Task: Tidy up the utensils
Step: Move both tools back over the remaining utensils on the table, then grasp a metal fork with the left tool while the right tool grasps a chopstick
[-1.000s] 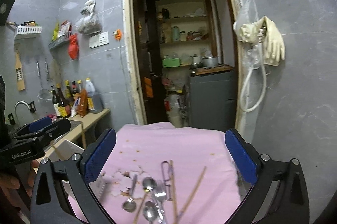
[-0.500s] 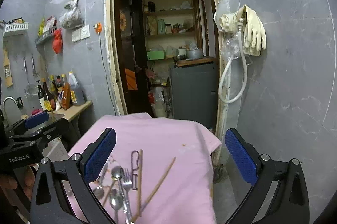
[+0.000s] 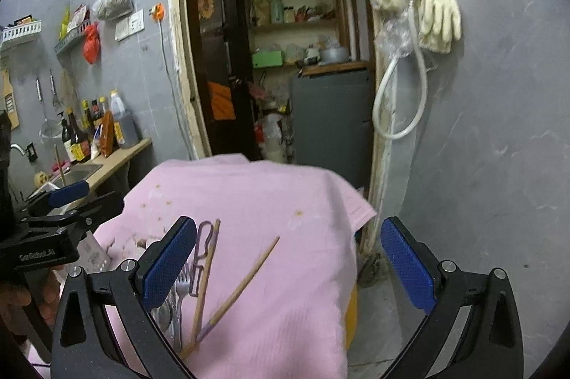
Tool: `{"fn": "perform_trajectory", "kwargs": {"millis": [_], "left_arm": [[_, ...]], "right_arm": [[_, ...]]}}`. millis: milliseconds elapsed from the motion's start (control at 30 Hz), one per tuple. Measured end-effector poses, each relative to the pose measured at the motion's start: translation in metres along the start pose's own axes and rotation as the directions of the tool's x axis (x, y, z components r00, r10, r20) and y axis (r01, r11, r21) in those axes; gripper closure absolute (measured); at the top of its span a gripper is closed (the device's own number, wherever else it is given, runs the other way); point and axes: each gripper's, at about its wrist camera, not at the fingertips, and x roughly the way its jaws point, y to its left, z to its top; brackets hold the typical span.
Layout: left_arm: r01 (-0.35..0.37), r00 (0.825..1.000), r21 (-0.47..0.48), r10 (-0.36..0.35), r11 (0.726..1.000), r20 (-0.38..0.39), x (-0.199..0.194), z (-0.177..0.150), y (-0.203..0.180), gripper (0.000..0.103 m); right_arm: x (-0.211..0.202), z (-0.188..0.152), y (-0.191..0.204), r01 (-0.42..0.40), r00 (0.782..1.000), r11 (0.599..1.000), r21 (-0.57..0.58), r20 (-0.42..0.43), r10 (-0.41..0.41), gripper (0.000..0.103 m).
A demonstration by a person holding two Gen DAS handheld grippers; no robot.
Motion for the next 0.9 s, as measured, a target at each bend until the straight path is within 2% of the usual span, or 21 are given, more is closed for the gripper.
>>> {"fn": "perform_trajectory", "kwargs": {"millis": [100,200,400,567,833,900], "left_arm": [[0.006,0.999,-0.029,-0.007,1.000,-0.033,0.015,-0.009,0.006,0.002],[0.012,0.997,-0.052,-0.016,0.999,-0.073,0.031,-0.020,0.012,0.007],[0.024,0.986,-0.103,-0.040,0.994,-0.162,0.063,-0.043,0.025,0.023],[0.031,0.975,-0.131,-0.059,0.991,-0.213,0.087,-0.057,0.037,0.037],[0.068,0.966,-0.140,-0.100,0.988,-0.237,0.108,-0.073,0.040,0.056],[0.069,0.968,-0.145,-0.101,0.987,-0.229,0.110,-0.074,0.041,0.057]], "right_arm": [[0.021,-0.010,-0.001,-0.030,0.999,1.000,0.001,-0.038,0.030,0.002],[0.042,-0.022,-0.002,-0.062,0.995,0.998,0.018,-0.079,0.063,0.004],[0.086,-0.049,0.005,-0.116,0.975,0.992,0.049,-0.183,0.123,0.024],[0.118,-0.068,0.015,-0.126,0.959,0.990,0.064,-0.248,0.138,0.042],[0.149,-0.084,0.028,-0.116,0.948,0.987,0.109,-0.286,0.142,0.062],[0.154,-0.086,0.029,-0.119,0.944,0.987,0.112,-0.296,0.147,0.065]]}}
